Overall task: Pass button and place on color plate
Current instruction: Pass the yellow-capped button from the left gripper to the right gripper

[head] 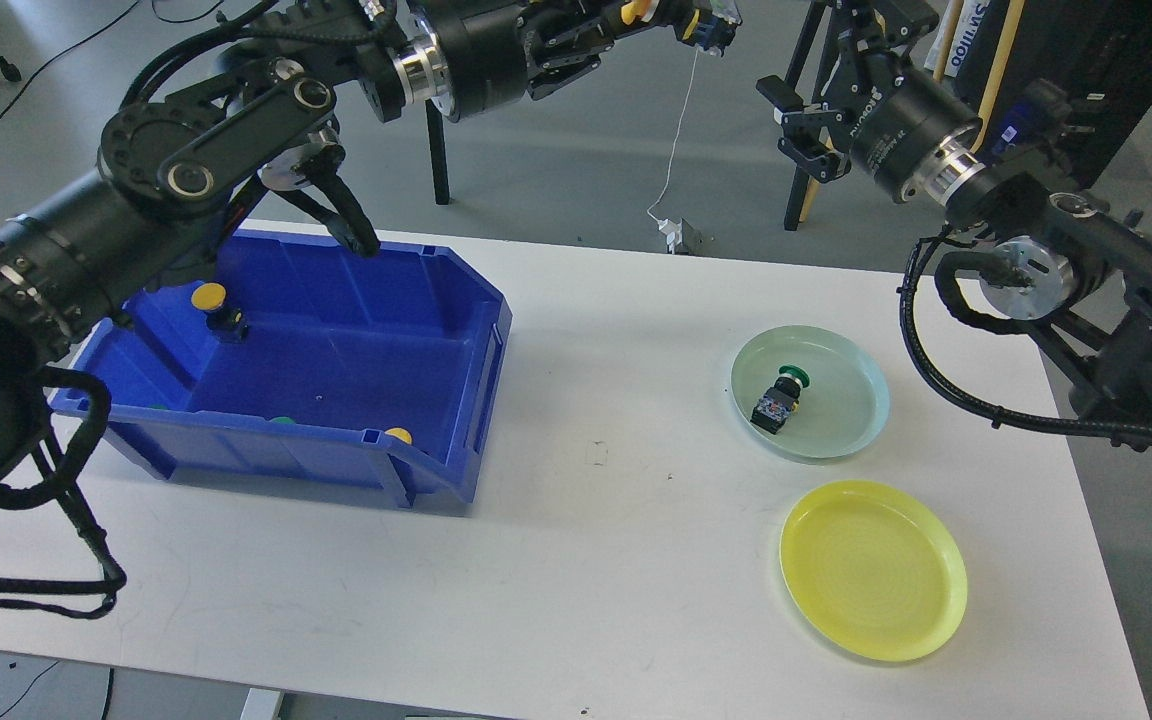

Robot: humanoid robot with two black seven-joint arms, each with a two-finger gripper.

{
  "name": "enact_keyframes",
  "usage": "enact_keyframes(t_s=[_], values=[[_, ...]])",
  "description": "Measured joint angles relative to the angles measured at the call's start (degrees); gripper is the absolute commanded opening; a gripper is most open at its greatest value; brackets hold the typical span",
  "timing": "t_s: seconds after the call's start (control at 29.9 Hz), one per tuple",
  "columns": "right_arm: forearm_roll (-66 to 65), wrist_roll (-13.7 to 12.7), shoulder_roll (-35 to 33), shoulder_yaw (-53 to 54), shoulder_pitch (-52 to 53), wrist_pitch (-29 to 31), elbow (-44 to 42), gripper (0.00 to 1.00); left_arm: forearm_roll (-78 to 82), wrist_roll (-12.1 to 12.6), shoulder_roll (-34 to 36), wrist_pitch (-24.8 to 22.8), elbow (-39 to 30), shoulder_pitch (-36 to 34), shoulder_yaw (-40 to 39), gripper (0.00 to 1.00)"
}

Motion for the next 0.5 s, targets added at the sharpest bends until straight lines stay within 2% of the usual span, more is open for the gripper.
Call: enact_keyframes(t_s=[0.23, 0.5], values=[[0.02, 1.71, 2.4, 0.1, 0.54, 0.1, 0.06, 0.91, -1.63, -0.08, -2.56, 0.0, 3.68, -0.14, -0.01, 0.19], [-0.23, 2.98, 4.9, -0.25, 1.76, -0.19, -0.67, 0.71, -1.87, -0.09, -3.62, 0.0, 4.47, -0.14, 0.0, 0.19]])
